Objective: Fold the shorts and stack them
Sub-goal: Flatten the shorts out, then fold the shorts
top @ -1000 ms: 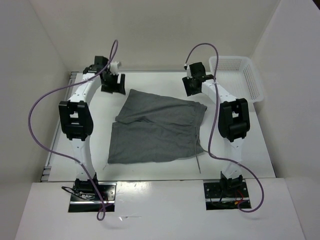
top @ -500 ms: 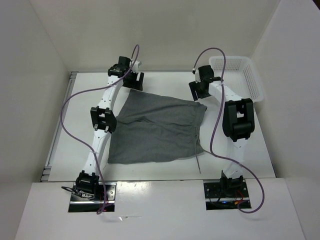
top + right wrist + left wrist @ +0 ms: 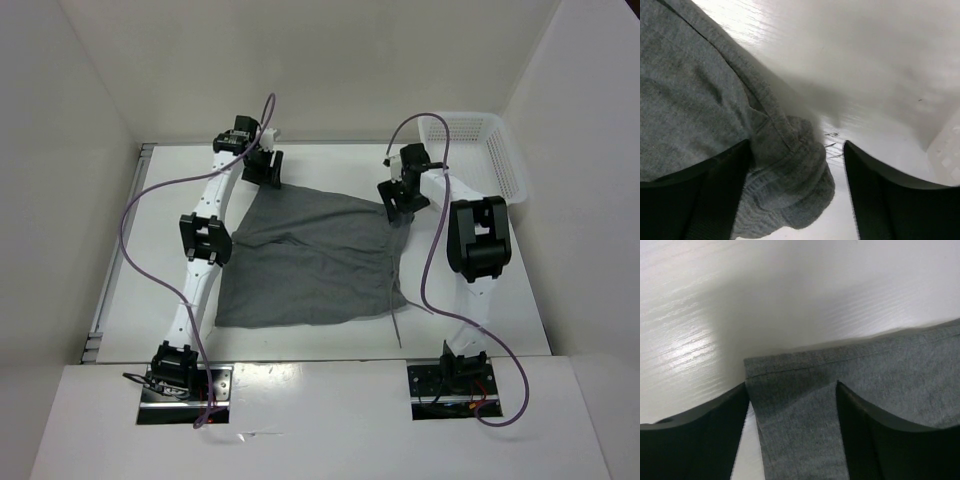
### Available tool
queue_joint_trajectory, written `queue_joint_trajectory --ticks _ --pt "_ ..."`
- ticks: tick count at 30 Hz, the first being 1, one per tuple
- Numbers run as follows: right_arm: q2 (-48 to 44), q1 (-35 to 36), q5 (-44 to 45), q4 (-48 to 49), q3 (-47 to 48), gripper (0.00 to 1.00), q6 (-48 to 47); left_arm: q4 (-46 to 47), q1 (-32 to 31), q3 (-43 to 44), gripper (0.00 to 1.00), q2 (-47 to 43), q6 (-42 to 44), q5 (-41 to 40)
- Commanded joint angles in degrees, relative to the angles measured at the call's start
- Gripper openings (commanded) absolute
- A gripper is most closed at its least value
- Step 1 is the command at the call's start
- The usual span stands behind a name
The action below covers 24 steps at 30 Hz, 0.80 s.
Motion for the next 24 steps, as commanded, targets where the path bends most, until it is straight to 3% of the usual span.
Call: queue_joint_trajectory --ticks 1,2,5,10,13,18,24 --pt "1.72 -0.78 0.35 0.21 1.67 0.75 -1.45 -1.31 0.36 2.63 0.72 2.48 0.27 0.16" --pt "1.72 -0.78 0.35 0.21 1.67 0.63 -1.45 -1.92 0.36 3.15 0.64 3.0 0.27 0.76" --pt "1.72 -0.78 -0.97 0.21 1.67 0.38 -1.45 -3.41 -0.16 4.55 0.49 3.71 0.27 2.43" --pt "0.67 -0.78 -0.97 -0.32 2.37 0.11 -1.98 -2.02 -0.16 4.56 0.16 3.89 0.27 8.13" --pt "0.14 -0.78 -0.35 0.21 4.04 0.06 -1.98 1.14 -0.16 4.56 0.01 1.78 0.27 12.53" --pt "-1.08 -0.26 -0.35 0.21 4.66 0.0 -2.5 5.36 -0.69 4.56 0.0 -2.08 0.27 12.47" --pt "-5.92 0.98 0.43 0.82 4.66 0.0 -2.5 7.04 0.71 4.56 0.0 -8.93 0.27 8.59"
